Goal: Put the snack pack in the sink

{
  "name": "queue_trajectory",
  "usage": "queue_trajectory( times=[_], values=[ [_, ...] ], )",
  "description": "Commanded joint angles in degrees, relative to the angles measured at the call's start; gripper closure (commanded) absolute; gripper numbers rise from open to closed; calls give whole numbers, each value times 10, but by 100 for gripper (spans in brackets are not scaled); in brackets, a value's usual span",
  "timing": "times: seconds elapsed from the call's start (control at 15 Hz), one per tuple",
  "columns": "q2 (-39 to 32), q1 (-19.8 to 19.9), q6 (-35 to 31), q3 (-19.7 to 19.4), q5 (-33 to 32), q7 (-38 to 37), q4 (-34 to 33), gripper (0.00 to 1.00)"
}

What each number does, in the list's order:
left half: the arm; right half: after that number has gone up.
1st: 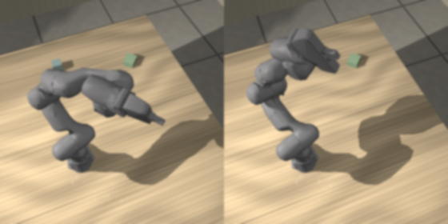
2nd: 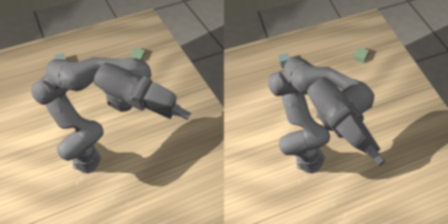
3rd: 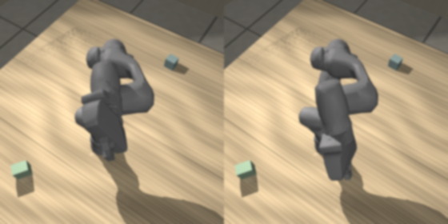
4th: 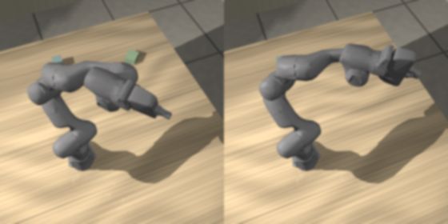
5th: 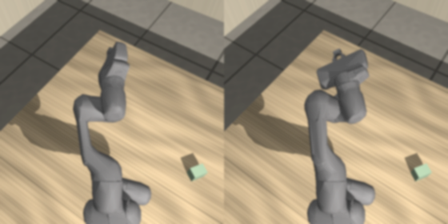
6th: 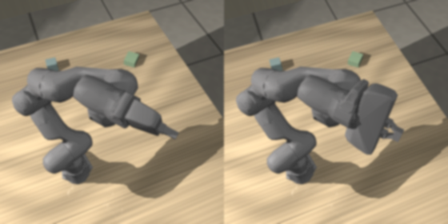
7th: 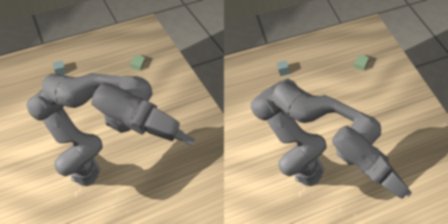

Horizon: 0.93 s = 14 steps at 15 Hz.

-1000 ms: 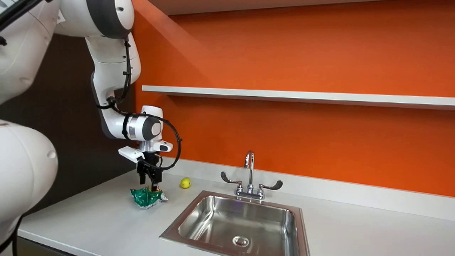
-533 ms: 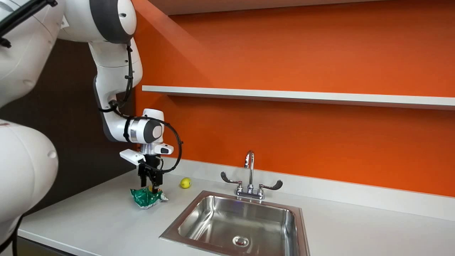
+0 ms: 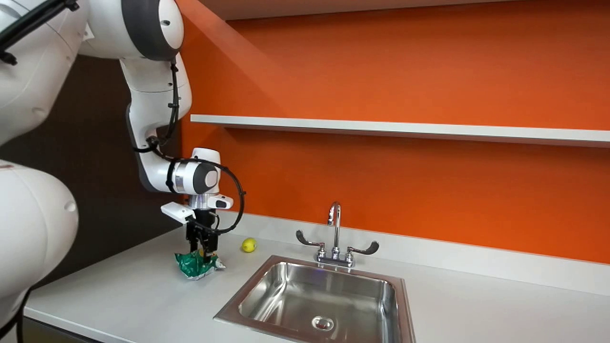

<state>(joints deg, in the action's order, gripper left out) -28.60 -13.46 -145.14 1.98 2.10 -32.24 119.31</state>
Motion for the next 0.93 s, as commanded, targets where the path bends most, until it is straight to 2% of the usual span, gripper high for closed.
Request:
queue_trajectory(
  times=[0.0,0.33,0.47,0.87],
  values=[
    [-4,-6,5,-6,4,8,-9,47],
    [-2,-6,6,-7,3,7,-9,87],
    [-1,-6,6,-8,2,7,-10,99],
    [9,-8,8,-10,0,5,-13,100]
  ],
)
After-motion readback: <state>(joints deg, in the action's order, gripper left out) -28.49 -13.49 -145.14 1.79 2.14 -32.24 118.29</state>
